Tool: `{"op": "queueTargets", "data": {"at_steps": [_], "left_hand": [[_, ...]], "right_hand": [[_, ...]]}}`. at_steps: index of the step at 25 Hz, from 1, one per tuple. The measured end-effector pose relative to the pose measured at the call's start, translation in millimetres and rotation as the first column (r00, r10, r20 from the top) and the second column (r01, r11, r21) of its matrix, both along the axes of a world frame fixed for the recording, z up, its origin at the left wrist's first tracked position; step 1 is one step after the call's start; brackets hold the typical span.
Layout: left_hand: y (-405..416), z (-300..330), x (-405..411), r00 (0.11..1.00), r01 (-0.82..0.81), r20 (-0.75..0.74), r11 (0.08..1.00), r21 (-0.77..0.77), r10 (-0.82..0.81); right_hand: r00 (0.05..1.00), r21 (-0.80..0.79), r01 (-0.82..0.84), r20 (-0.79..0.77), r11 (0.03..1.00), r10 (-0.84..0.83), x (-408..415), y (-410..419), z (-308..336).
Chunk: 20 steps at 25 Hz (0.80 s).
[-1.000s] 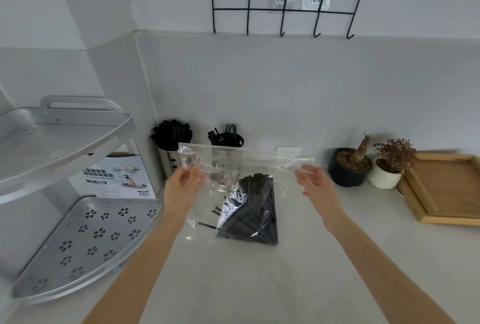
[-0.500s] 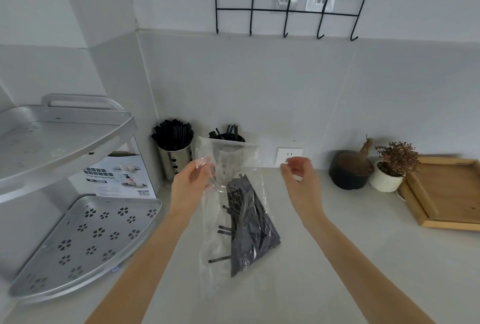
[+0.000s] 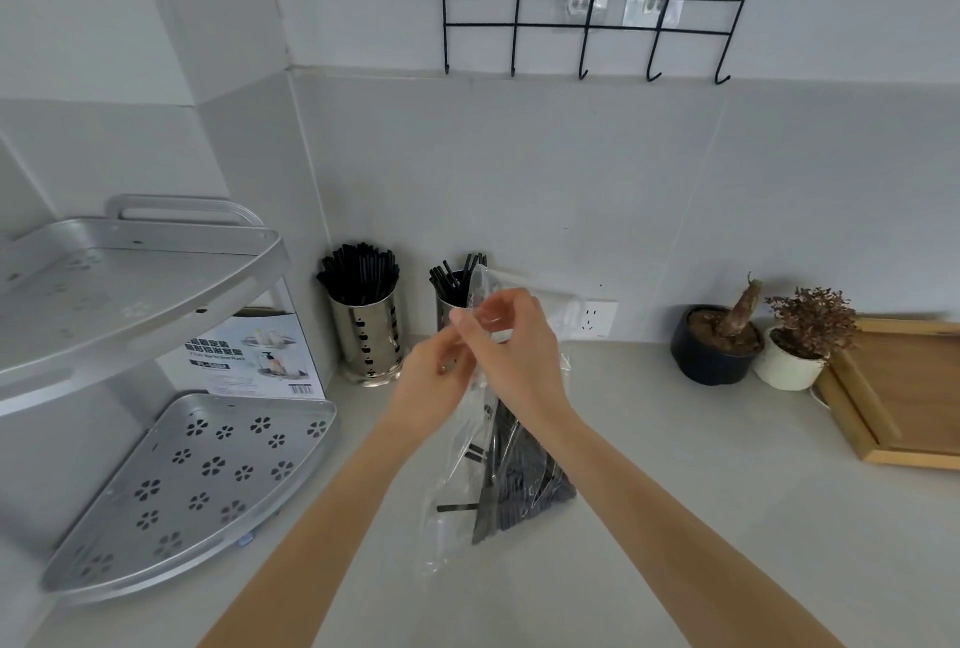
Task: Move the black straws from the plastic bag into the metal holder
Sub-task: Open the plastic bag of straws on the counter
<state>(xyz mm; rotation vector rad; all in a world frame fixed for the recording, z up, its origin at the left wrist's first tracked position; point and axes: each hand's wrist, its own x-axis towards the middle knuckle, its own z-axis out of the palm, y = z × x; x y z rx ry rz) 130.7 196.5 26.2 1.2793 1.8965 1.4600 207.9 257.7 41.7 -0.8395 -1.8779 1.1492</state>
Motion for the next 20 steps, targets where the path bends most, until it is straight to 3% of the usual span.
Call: {"op": "queueTargets", "data": {"at_steps": [7,20], "left_hand": [[0,-1,0,1.000,-0.013,-0.007,0.999,0.031,0.013],[-7,-3,-26,0.982,-0.188,-0.025,0.982,-0.010,0.188]], "right_hand": [[1.000,0.027,-0.018,0.001,0.999,0.018,6,11,-6],[1.000,0.032,-0.009,-0.022,0.999,0.010,28,36,9]]}}
